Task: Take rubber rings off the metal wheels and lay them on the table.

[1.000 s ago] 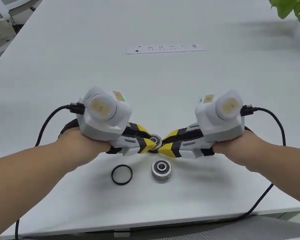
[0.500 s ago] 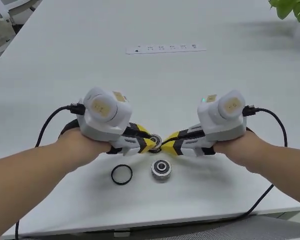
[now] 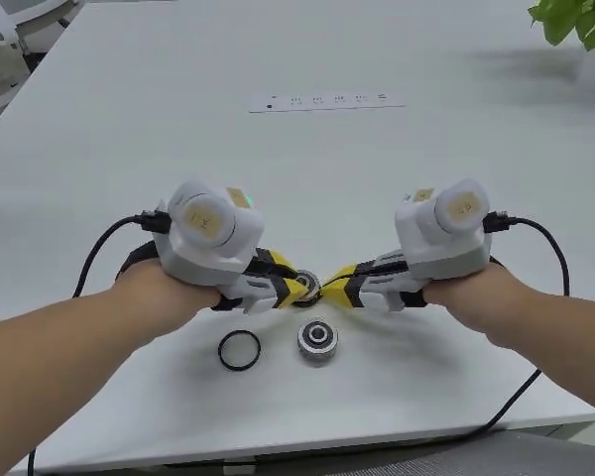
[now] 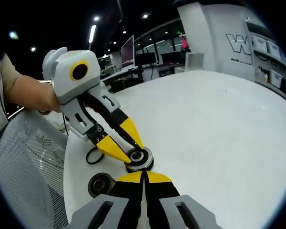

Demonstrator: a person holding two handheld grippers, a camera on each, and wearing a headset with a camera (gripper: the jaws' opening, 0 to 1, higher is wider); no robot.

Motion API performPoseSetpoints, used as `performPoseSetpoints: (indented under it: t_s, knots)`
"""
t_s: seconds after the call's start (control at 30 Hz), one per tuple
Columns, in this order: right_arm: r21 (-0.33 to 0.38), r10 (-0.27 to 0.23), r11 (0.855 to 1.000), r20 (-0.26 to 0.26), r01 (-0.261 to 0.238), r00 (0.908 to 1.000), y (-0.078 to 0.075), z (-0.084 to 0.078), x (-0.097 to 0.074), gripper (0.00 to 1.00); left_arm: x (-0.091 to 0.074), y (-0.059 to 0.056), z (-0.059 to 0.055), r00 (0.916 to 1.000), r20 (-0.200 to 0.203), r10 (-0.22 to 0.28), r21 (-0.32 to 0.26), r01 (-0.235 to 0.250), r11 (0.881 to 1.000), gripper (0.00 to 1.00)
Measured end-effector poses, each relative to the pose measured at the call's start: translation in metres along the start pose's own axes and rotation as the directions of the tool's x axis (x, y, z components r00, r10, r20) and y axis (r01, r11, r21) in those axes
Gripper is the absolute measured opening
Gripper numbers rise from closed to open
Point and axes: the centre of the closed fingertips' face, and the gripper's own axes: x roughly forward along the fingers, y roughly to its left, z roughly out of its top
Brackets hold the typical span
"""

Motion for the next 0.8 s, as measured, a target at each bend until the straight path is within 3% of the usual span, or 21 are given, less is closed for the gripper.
performPoseSetpoints:
  t_s: [0.2,0.33,0.53,0.6,0.8]
  knots:
    - [0.099,-0.002,0.995,0.029,-0.001,0.9996,-0.002,0.001,-0.001,0.0,0.001,0.001,-0.001,1.0,-0.002,0.005,-0.003,-0.005,1.0,0.13]
    - [0.177,-0.009,0.984,0.072,-0.004,0.9973,-0.006,0.005,-0.004,0.0,0.001,0.001,-0.001,1.0,-0.003,0.004,-0.004,-0.004,1.0,0.13]
    - [0.217,-0.013,0.976,0.091,-0.007,0.9958,-0.011,0.008,-0.004,0.0,0.001,0.0,-0.001,1.0,-0.003,0.007,-0.003,-0.007,1.0,0.13]
    - [0.248,-0.007,0.968,0.111,-0.021,0.9938,-0.009,0.01,-0.005,0.0,0.001,0.0,-0.001,1.0,-0.003,0.009,-0.003,-0.009,1.0,0.13]
    - [0.268,-0.008,0.963,0.113,-0.023,0.9936,-0.005,0.011,-0.004,0.0,0.002,-0.001,0.0,0.9999,-0.007,0.014,0.001,-0.014,1.0,0.13]
